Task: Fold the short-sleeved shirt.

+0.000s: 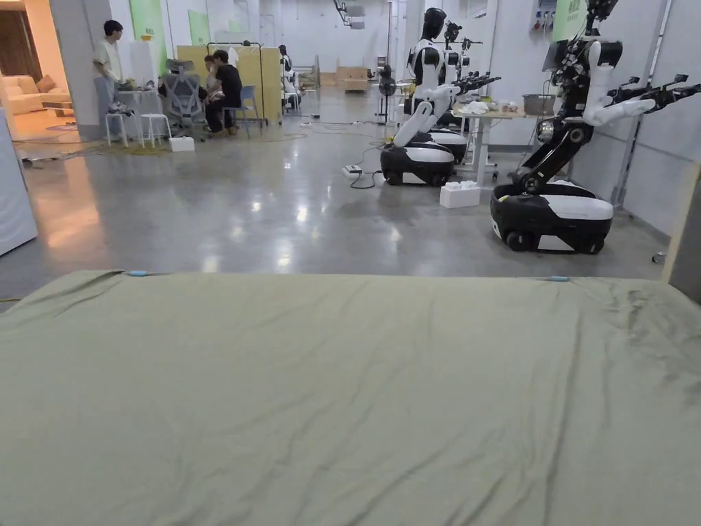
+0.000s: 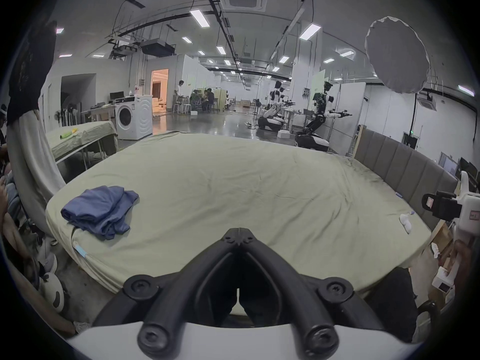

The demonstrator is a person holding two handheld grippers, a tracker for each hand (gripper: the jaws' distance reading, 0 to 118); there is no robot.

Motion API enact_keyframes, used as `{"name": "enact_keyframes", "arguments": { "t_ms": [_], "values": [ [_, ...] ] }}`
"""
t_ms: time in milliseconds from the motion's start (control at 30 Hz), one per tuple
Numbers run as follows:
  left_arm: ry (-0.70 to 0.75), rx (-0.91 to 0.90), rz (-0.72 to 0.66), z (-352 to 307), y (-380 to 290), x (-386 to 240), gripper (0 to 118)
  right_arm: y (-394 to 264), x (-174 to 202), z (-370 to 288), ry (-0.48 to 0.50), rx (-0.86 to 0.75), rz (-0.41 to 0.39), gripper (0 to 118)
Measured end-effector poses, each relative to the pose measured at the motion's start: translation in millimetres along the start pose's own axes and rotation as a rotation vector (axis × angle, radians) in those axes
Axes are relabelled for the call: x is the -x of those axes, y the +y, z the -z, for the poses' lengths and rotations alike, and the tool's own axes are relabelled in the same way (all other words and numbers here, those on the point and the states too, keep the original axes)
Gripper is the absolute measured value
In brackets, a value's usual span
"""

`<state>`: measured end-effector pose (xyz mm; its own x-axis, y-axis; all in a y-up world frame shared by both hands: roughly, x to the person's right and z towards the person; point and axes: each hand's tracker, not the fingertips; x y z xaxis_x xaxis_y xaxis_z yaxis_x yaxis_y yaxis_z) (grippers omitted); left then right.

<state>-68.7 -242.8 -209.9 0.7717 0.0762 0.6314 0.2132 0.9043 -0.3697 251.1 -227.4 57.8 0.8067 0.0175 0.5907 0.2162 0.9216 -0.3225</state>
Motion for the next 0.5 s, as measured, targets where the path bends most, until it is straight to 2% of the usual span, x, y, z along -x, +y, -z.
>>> {"name": "enact_keyframes", "arguments": {
  "t_ms": [133,500],
  "values": [
    [-0.019,-0.008,0.024,1.4,2.1,-6.0,0,-1.1,-8.2,2.7,0.002,0.017,0.048,3],
    [-0.042,-0.014,0.035,3.0,7.2,-12.7,0,-1.6,-11.0,2.0,-0.012,0.022,0.066,3]
  ]
}}
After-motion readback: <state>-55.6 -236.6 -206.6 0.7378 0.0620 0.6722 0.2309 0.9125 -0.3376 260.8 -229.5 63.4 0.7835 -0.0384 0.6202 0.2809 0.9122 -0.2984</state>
